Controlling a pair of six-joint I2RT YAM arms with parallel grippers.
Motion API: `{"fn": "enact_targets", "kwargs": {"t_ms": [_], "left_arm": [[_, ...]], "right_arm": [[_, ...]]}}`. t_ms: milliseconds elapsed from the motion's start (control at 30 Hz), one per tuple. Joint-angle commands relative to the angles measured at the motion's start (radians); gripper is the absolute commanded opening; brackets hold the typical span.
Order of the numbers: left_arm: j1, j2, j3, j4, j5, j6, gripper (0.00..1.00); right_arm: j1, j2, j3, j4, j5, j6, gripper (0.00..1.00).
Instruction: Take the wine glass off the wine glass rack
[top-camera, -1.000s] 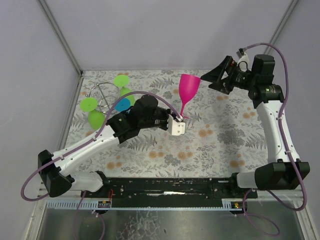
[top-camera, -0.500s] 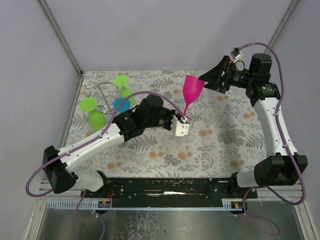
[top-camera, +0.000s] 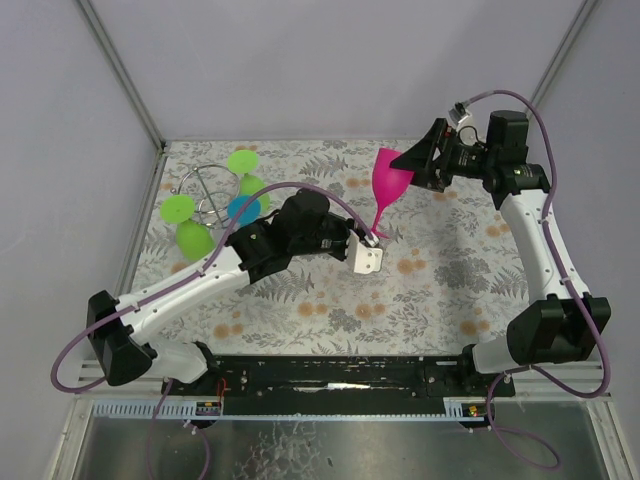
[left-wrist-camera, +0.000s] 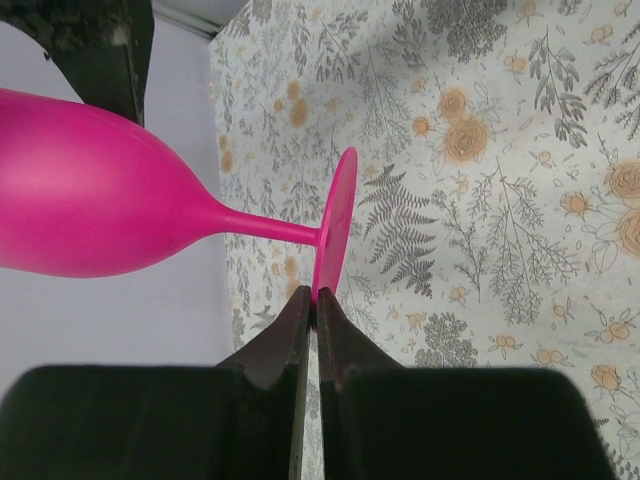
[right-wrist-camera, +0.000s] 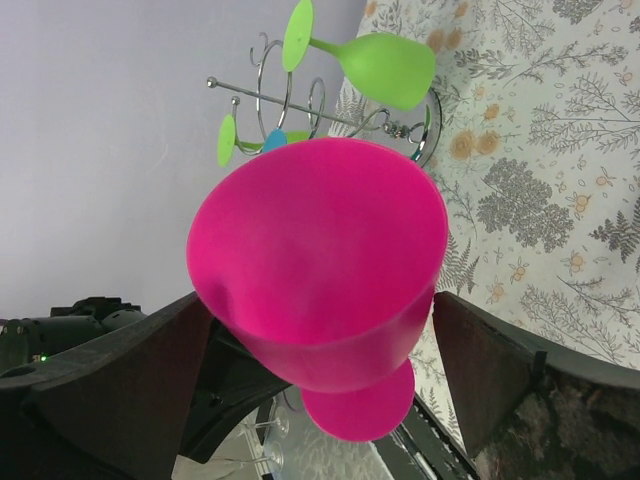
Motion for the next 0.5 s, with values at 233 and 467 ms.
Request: {"fn": "enact_targets", "kwargs": {"t_ms": [233, 467], "left_arm": [[-0.035, 0.039, 0.084, 0.045, 0.006, -0.003, 0.00], [-0.048, 0.040, 0.085, 0.044, -0.011, -0.007, 0.00]], "right_arm": [[0.043, 0.003, -0.011, 0.029, -0.013, -0.005, 0.99], [0.046, 0.026, 0.028, -0.058, 0.012, -0.036, 0.76]]}}
